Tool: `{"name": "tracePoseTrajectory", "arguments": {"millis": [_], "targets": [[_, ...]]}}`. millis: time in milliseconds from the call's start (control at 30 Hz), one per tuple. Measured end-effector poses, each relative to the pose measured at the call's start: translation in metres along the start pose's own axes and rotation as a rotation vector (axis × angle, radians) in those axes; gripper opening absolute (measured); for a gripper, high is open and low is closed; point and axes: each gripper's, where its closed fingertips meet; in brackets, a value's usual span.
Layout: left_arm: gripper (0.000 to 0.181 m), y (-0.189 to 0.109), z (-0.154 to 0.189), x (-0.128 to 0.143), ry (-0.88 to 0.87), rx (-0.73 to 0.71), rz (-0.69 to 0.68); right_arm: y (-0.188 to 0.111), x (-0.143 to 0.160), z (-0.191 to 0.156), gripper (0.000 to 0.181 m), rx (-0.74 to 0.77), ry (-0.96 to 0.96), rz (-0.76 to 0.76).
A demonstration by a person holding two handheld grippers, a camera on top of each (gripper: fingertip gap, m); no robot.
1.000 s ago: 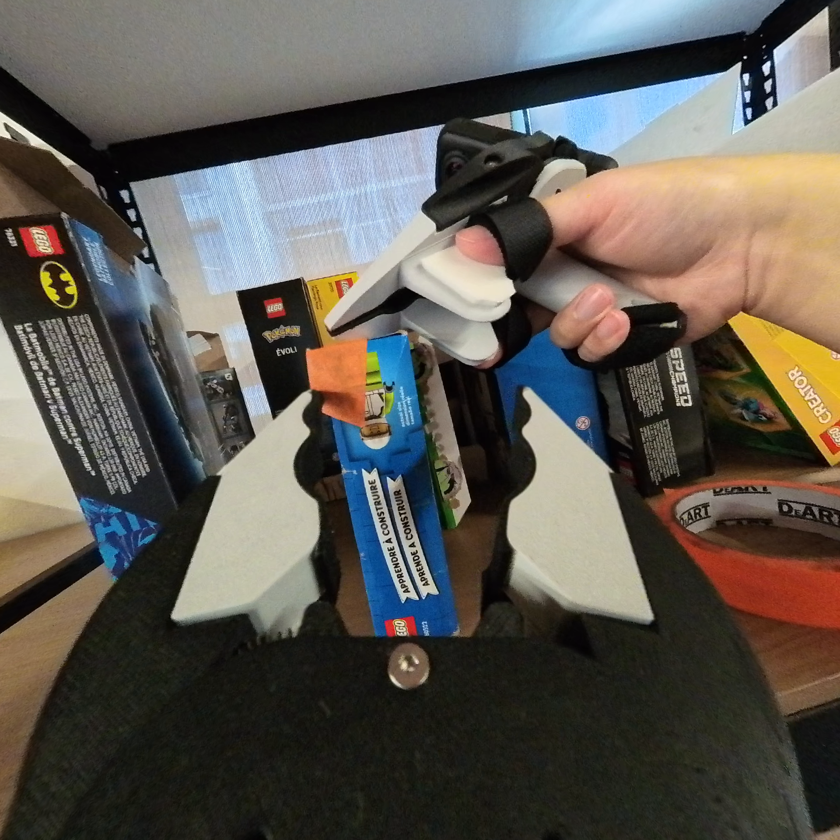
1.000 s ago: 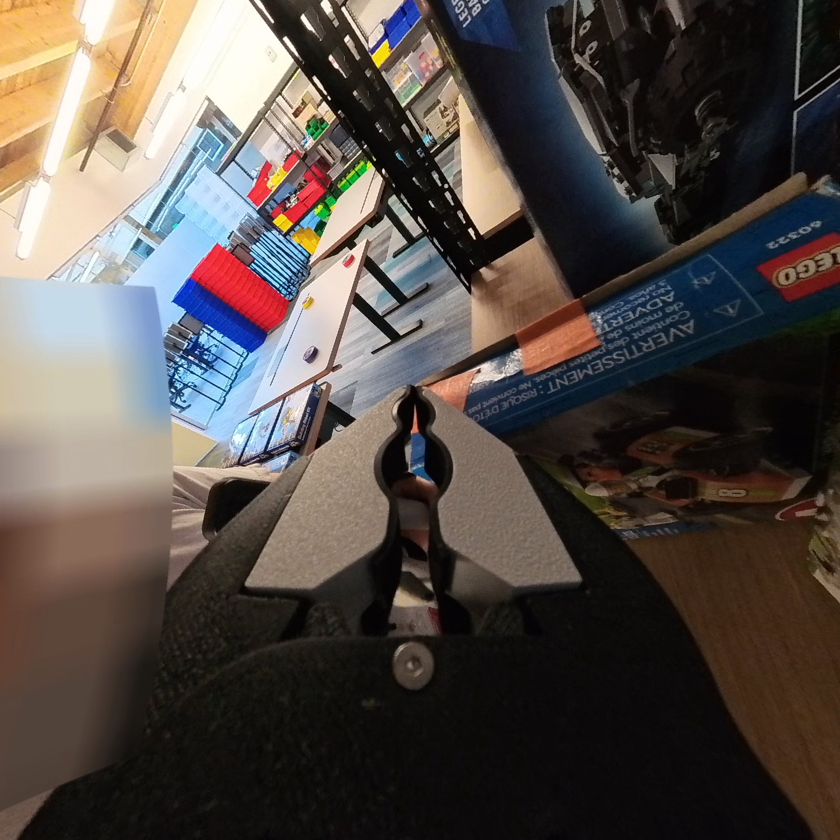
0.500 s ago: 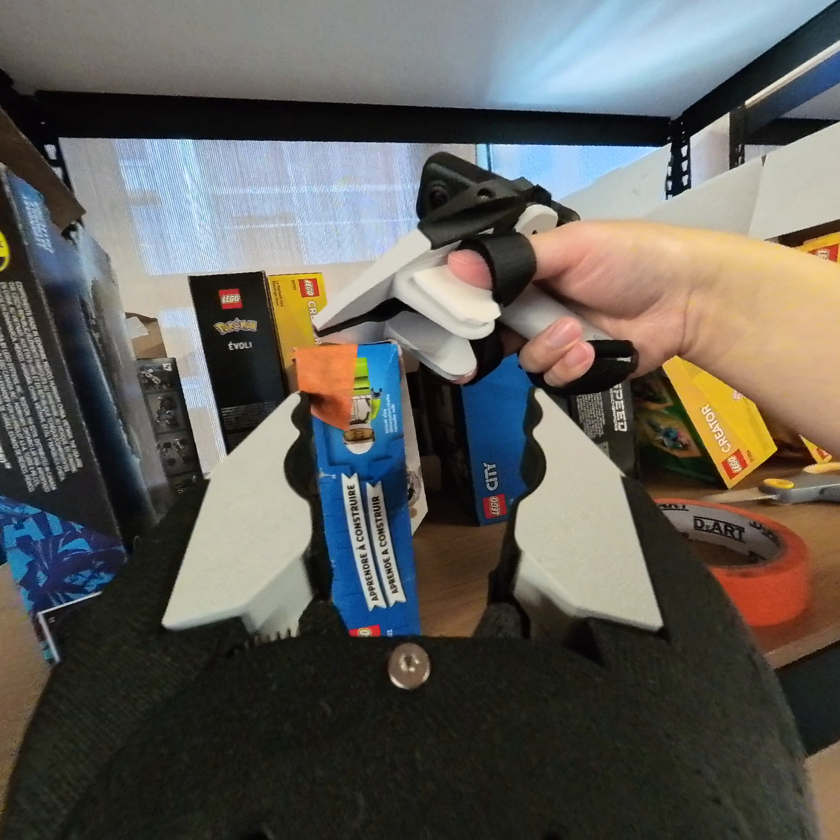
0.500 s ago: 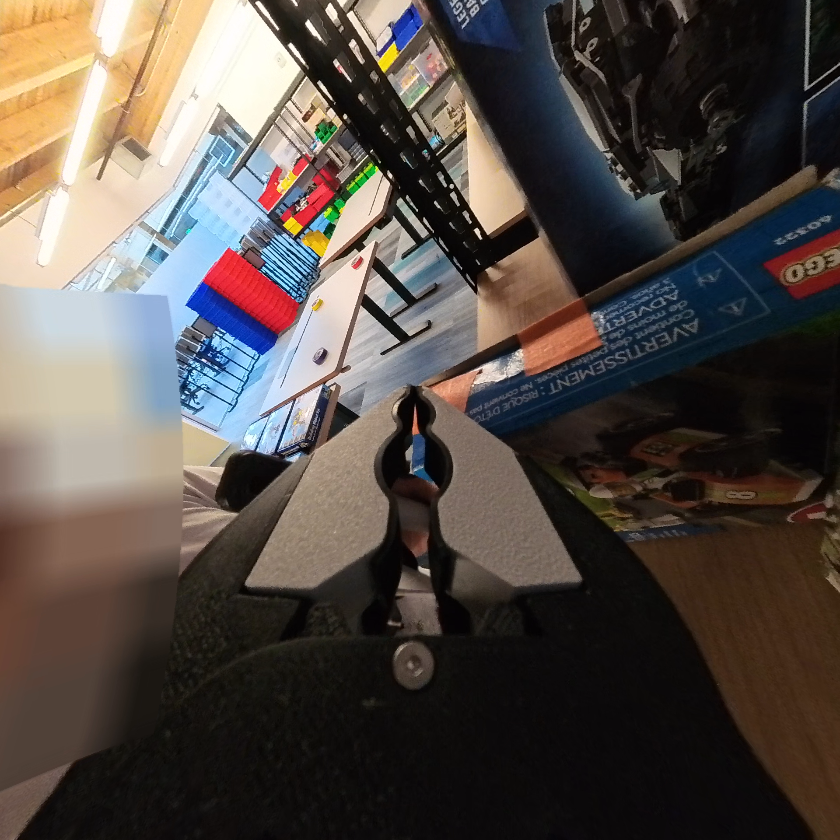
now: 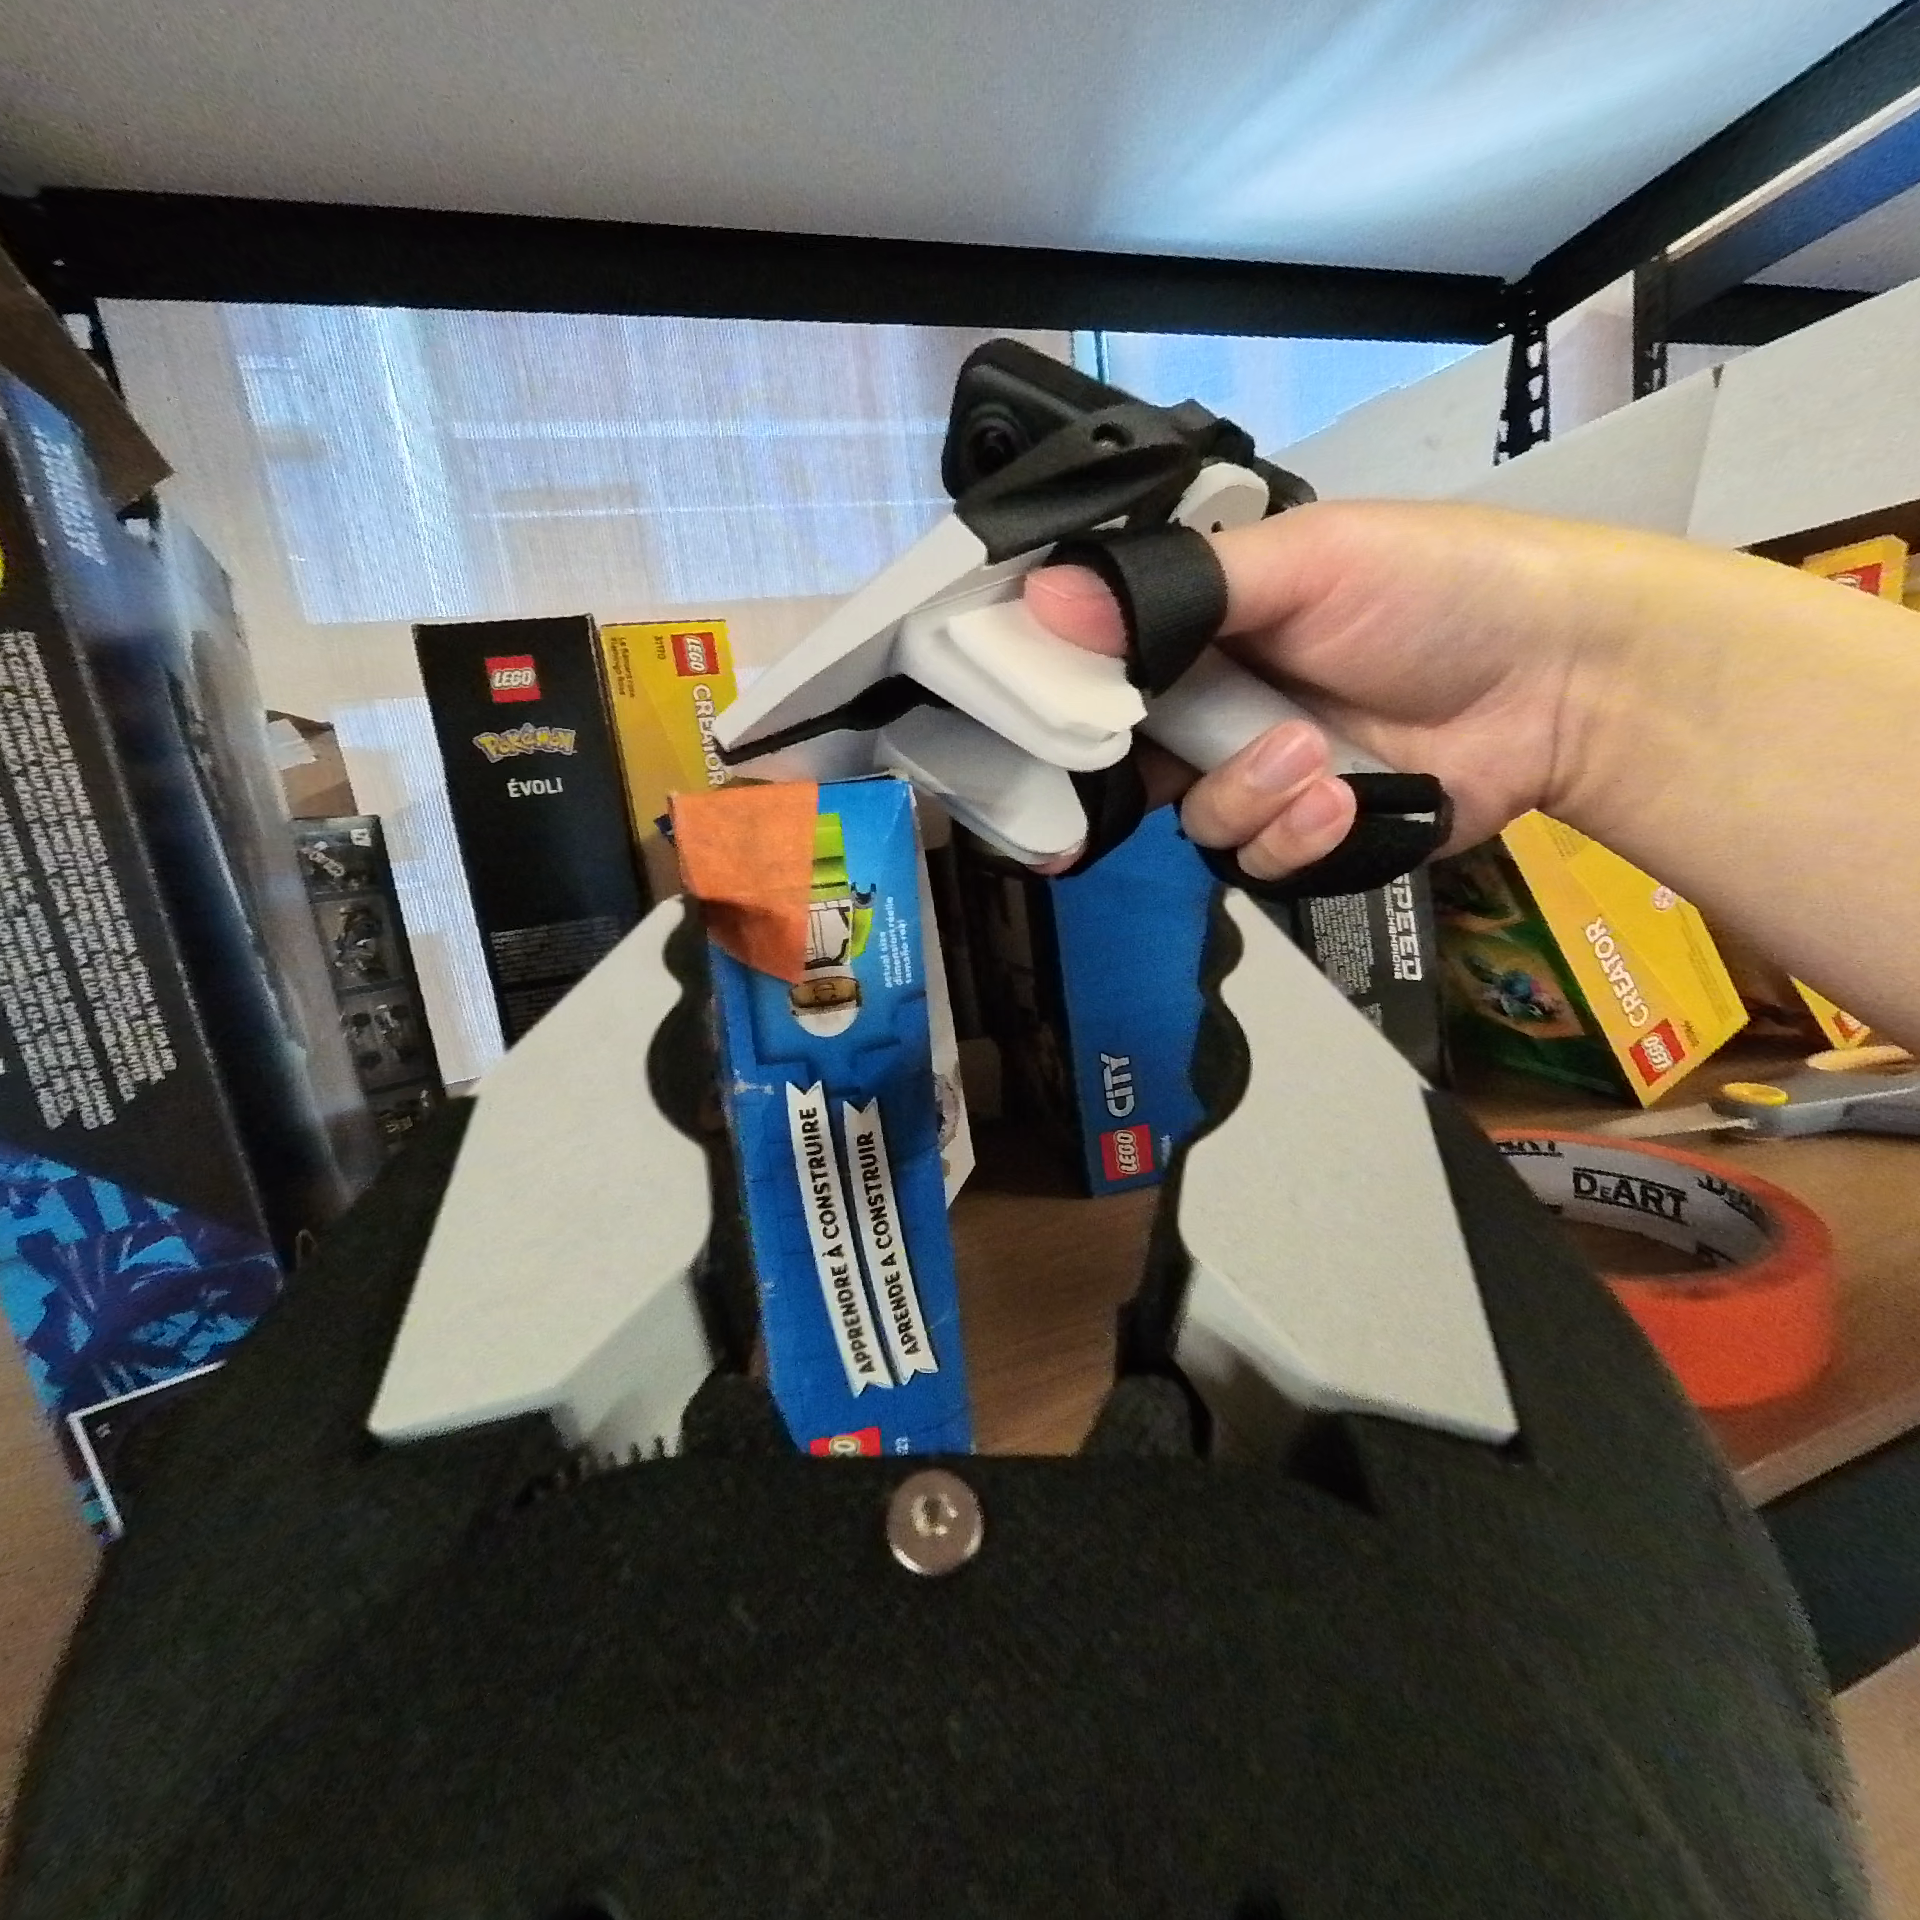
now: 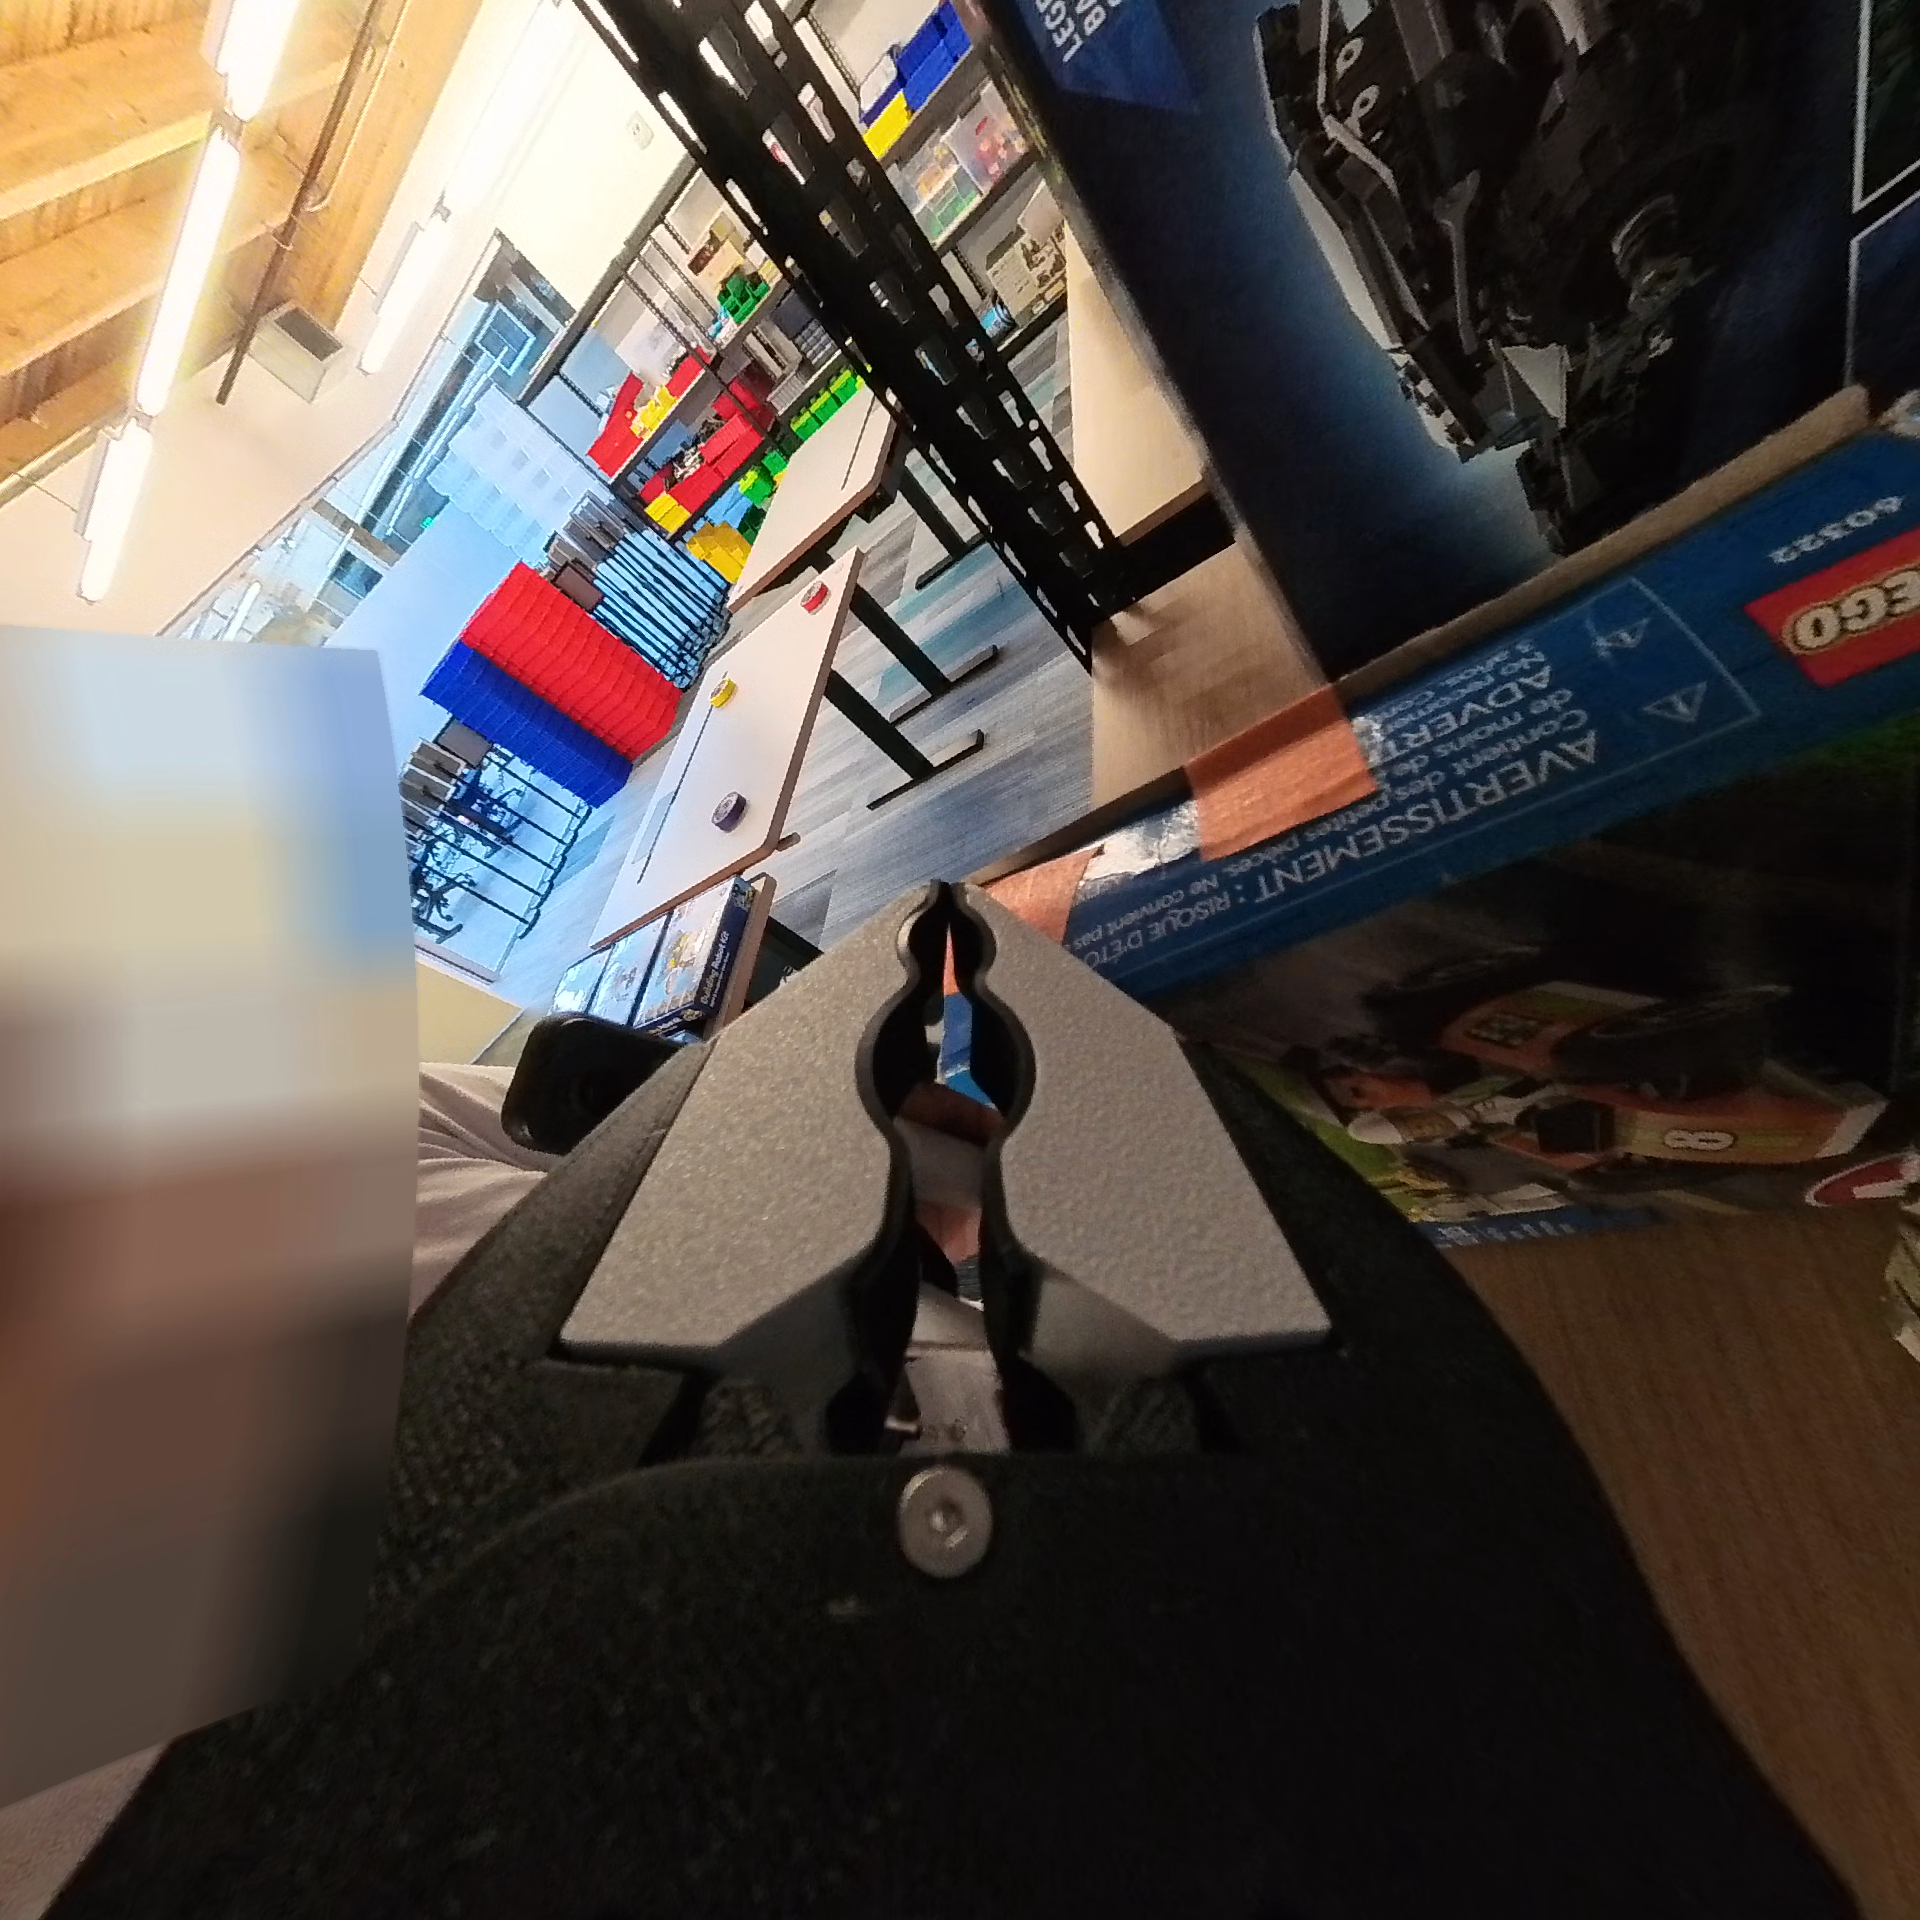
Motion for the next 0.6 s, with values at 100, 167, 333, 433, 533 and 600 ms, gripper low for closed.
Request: {"name": "tracePoseTrajectory", "arguments": {"millis": [100,167,333,433,533,600], "targets": [[0.097,-0.001,0.003,0.000,-0.004,0.035,0.001,0.000,0.000,0.000,0.000,-0.003,0.003,0.003],[0.096,-0.002,0.005,-0.001,-0.025,0.066,0.001,-0.001,0.000,0.000,0.000,-0.005,0.006,0.005],[0.087,-0.006,0.003,-0.007,-0.167,0.177,0.007,-0.001,0.000,0.000,0.000,-0.008,0.007,0.002],[0.087,-0.007,0.001,-0.007,-0.183,0.217,-0.001,-0.001,0.000,0.000,0.000,-0.010,0.008,0.001],[0.087,-0.008,-0.002,-0.005,-0.138,0.210,-0.006,0.001,-0.001,0.000,0.000,-0.011,0.005,0.000],[0.087,-0.008,-0.005,-0.010,-0.111,0.209,0.022,0.001,-0.001,0.000,0.000,-0.008,0.002,-0.002]]}}
Point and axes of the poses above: each gripper's, where its closed fingertips meet, y out along the fingers, x out of its underside, z = x × y across the jaws, and after that the axes turned 9 degrees about -x, right-handed
